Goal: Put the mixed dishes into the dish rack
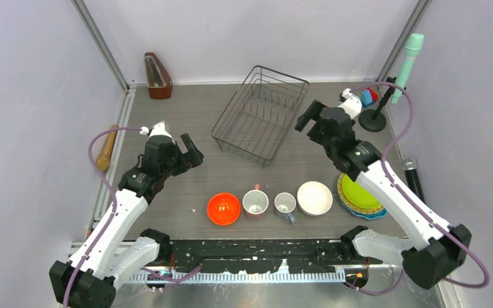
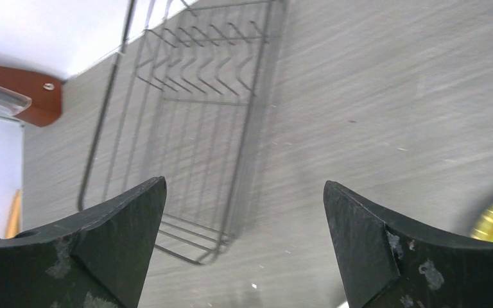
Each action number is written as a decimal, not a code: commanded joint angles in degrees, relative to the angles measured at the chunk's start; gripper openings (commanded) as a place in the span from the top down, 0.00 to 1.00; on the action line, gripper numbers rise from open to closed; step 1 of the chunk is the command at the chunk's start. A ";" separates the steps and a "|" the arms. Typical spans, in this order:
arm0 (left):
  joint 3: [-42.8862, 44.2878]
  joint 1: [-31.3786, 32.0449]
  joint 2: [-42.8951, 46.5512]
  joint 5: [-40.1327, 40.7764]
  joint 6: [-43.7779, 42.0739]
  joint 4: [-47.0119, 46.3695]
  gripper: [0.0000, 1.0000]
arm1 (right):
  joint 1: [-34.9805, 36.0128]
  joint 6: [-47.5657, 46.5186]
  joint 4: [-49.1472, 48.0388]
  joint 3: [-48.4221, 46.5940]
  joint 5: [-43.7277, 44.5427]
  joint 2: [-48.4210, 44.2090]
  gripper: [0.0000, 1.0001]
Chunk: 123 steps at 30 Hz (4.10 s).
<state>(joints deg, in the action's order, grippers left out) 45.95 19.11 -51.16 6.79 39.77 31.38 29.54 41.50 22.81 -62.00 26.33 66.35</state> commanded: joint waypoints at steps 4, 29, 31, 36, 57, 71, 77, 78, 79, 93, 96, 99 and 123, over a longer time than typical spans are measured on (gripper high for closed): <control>-1.12 -0.22 2.54 -2.95 -3.63 0.15 0.01 | -4.97 -5.11 13.37 2.96 -3.55 -8.67 0.01; -9.52 5.34 -6.71 -22.11 -0.94 -0.71 0.11 | -15.72 3.62 33.12 12.77 -25.32 -13.74 0.09; -10.69 6.44 -6.93 -22.21 0.15 -1.54 0.11 | -15.74 3.68 33.24 13.94 -27.28 -13.40 0.09; -13.58 7.07 -6.68 -24.29 0.56 -3.34 0.15 | -15.74 4.47 31.10 17.67 -28.83 -13.27 0.10; -17.12 7.17 -11.08 -15.74 7.74 -9.51 0.69 | -14.25 15.53 34.77 23.57 -17.40 -14.63 0.17; -7.16 0.73 -4.51 -9.90 3.78 3.54 1.00 | -13.41 14.95 23.25 26.74 -27.21 -10.56 0.18; -3.10 -4.52 -3.40 -14.54 0.55 6.36 1.00 | -11.46 16.36 17.31 25.28 -28.97 -6.55 0.18; -2.33 -4.74 -3.20 -14.52 0.00 6.90 1.00 | -11.32 16.21 17.20 24.83 -28.57 -6.13 0.17; -1.63 -4.85 -2.81 -14.57 -0.50 7.34 1.00 | -11.18 16.10 17.61 23.81 -28.15 -5.52 0.17; 5.82 -5.49 -4.17 -26.85 -2.23 3.36 1.00 | -11.17 3.61 32.71 7.28 -11.71 -11.83 0.00; 6.90 -5.49 -5.34 -30.59 -0.70 0.15 1.00 | -11.13 -1.60 28.93 5.06 -16.79 -13.73 0.00; 8.37 -5.49 -7.84 -35.81 0.90 -3.33 1.00 | -11.17 -5.93 22.45 4.67 -29.63 -14.62 0.00; 11.43 -4.85 -23.76 -43.10 19.99 -37.34 1.00 | 4.45 5.78 -16.23 2.19 -37.90 -4.81 0.00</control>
<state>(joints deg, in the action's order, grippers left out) 54.13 13.87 -74.15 -35.20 56.90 2.87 32.40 45.54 13.08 -57.89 -15.05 60.05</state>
